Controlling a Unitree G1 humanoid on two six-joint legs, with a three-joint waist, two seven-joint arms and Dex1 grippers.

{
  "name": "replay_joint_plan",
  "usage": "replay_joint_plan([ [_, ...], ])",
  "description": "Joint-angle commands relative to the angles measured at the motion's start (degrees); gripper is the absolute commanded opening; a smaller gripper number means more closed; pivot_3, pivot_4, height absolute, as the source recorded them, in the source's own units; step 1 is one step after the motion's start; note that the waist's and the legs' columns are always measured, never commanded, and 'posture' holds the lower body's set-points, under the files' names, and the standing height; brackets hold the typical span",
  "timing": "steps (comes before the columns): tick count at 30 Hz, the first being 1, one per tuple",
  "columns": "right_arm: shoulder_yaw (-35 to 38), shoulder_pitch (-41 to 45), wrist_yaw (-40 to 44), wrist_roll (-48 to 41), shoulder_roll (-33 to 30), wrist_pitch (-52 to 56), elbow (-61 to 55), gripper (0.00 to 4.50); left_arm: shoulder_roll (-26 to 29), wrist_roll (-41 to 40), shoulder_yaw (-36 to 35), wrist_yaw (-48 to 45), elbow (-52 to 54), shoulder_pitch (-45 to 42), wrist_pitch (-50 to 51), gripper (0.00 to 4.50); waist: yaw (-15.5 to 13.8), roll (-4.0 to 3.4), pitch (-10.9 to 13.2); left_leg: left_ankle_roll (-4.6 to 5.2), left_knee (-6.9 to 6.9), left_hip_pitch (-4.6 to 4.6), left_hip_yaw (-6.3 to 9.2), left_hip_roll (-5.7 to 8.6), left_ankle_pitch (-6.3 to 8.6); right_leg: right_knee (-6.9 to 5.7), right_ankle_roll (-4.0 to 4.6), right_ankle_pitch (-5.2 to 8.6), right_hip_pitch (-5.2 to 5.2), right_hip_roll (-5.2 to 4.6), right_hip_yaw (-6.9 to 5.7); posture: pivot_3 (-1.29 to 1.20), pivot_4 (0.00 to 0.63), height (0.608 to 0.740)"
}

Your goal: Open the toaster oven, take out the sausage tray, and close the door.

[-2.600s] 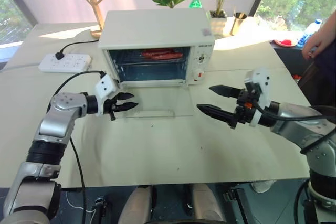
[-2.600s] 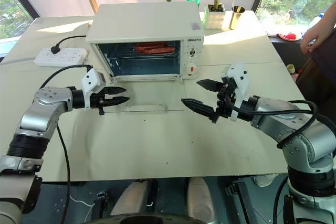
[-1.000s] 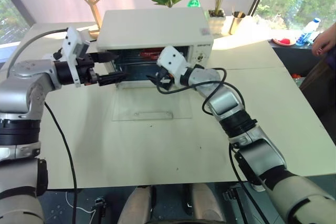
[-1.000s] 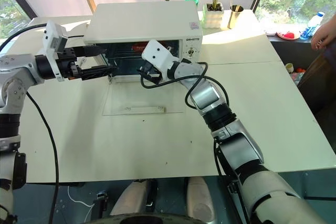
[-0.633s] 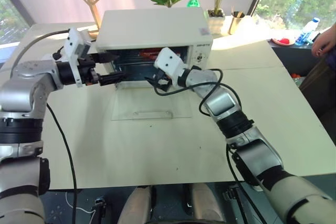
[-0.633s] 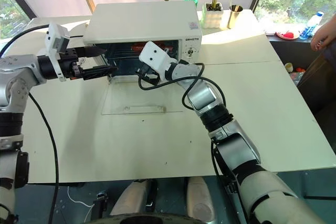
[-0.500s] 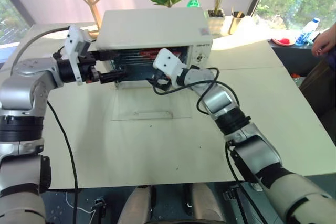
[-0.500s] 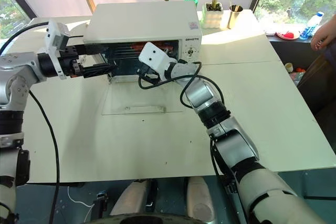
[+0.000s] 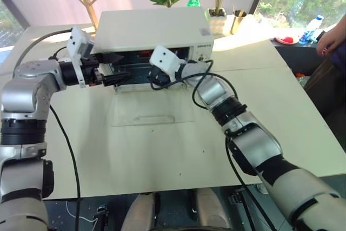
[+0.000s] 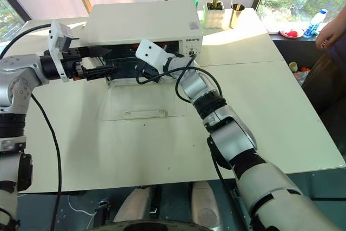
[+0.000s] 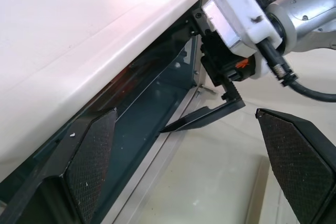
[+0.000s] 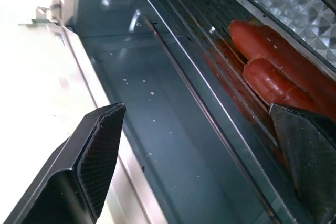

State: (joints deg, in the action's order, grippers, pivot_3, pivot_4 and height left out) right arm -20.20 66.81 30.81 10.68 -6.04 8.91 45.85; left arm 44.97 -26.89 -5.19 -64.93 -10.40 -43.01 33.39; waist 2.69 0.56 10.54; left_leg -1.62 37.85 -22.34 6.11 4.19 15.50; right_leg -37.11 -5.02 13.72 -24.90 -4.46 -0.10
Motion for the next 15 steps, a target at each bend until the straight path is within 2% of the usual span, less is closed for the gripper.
replay_joint_plan([
  [1,0.1,3.8,-1.4,1.9,0.7,-3.5,2.0,4.5,0.5,-0.4,-1.4,0.3,0.9,-0.5,-0.6,4.44,0.0,0.0,0.0,-0.01,-0.01,0.0,0.0,0.0,0.0,0.0,0.0,0.0,-0.01,0.0,0.0,0.0,0.15,0.74],
  [2,-0.2,4.2,-1.7,2.6,0.7,-4.4,2.8,4.5,0.4,-0.4,-1.4,0.3,0.8,-0.4,-0.6,4.44,0.0,0.0,0.0,-0.03,-0.02,-0.01,0.0,0.0,-0.01,0.0,0.0,0.0,-0.01,-0.01,0.0,0.0,0.15,0.74],
  [5,-1.0,5.4,-2.5,4.6,1.4,-6.9,5.0,3.61,0.4,-0.3,-1.4,0.3,0.1,-0.5,-0.8,4.5,0.0,0.0,0.0,-0.06,-0.02,-0.02,0.0,0.01,-0.03,0.0,0.0,0.0,-0.02,0.0,0.0,0.0,0.15,0.74],
  [8,-1.4,6.7,-4.0,6.2,2.3,-8.8,7.0,2.09,0.3,0.2,-1.1,0.2,-1.3,-1.0,-1.4,4.5,0.0,0.0,0.0,-0.08,-0.02,-0.03,0.0,0.01,-0.04,0.0,0.0,0.0,-0.04,0.01,0.01,0.0,0.15,0.74],
  [15,-1.1,7.0,-4.7,7.4,3.6,-10.1,8.5,2.09,0.2,1.2,-0.4,-0.8,-5.6,-3.3,-2.5,4.5,0.0,0.0,0.0,-0.18,-0.08,-0.03,0.0,0.0,-0.1,-0.03,0.01,0.0,-0.09,0.02,0.02,0.0,0.15,0.74],
])
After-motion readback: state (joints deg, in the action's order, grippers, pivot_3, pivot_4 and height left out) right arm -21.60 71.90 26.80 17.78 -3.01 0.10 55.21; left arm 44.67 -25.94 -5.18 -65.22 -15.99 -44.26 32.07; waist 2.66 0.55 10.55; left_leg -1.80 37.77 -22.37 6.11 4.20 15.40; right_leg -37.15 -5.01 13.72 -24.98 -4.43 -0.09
